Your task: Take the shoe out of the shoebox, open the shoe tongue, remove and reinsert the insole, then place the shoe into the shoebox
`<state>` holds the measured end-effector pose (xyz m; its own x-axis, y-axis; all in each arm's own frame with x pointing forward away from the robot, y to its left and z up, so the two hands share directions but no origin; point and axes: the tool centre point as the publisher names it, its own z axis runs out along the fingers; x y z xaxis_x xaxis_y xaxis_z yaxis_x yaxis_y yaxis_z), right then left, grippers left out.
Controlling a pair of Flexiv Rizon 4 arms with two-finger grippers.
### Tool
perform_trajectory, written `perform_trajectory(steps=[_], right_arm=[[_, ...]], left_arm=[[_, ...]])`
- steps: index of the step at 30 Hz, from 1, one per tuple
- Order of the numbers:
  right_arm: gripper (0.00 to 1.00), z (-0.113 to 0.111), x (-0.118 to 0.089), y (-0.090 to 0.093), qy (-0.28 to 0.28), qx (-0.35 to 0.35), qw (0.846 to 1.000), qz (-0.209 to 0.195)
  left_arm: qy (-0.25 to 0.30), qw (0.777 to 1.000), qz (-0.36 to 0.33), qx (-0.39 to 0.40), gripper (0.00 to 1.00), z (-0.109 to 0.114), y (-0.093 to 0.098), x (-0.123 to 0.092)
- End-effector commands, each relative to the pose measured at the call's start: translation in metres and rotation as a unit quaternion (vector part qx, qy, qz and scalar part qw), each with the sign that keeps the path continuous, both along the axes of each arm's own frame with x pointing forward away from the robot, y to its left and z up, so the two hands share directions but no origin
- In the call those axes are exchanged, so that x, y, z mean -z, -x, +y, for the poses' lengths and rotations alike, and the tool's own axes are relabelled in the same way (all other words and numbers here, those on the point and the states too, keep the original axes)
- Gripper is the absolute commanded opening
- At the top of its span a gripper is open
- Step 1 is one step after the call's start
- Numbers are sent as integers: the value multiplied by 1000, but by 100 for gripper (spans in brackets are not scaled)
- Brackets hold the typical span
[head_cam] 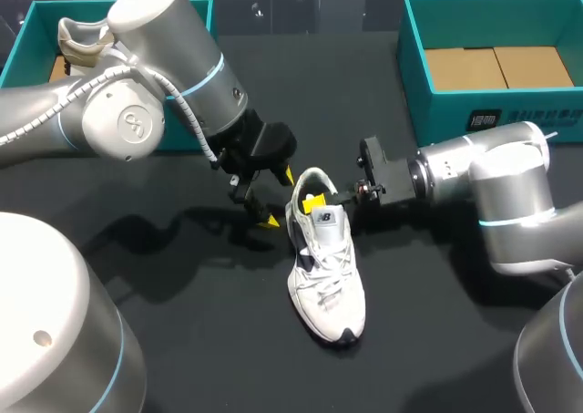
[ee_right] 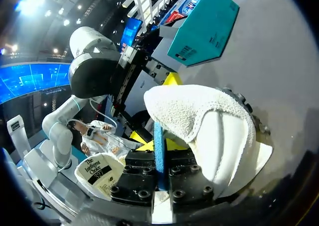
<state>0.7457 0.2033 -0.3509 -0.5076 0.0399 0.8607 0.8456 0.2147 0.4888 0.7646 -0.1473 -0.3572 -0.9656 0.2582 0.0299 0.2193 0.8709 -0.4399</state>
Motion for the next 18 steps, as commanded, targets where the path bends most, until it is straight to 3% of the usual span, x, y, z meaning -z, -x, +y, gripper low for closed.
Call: perform_trajectory(steps=[1,2,4,7,18], right_arm=[[0,3,-3,12,10,9,1000,-13],[1,4,-7,13,12,9,1000,-20],[26,6,-13,12,14,7,999,-33],[42,7,-21,10,18,5,999,-51],[42,3,-34,-5,37,3,996,-80]], left_arm=[[-1,1000,-1,0,100,0,0,0],[-1,1000,-1,0,100,0,0,0],[-1,1000,-1,0,100,0,0,0],[-1,1000,-1,0,100,0,0,0],[-1,1000,-1,0,100,0,0,0]])
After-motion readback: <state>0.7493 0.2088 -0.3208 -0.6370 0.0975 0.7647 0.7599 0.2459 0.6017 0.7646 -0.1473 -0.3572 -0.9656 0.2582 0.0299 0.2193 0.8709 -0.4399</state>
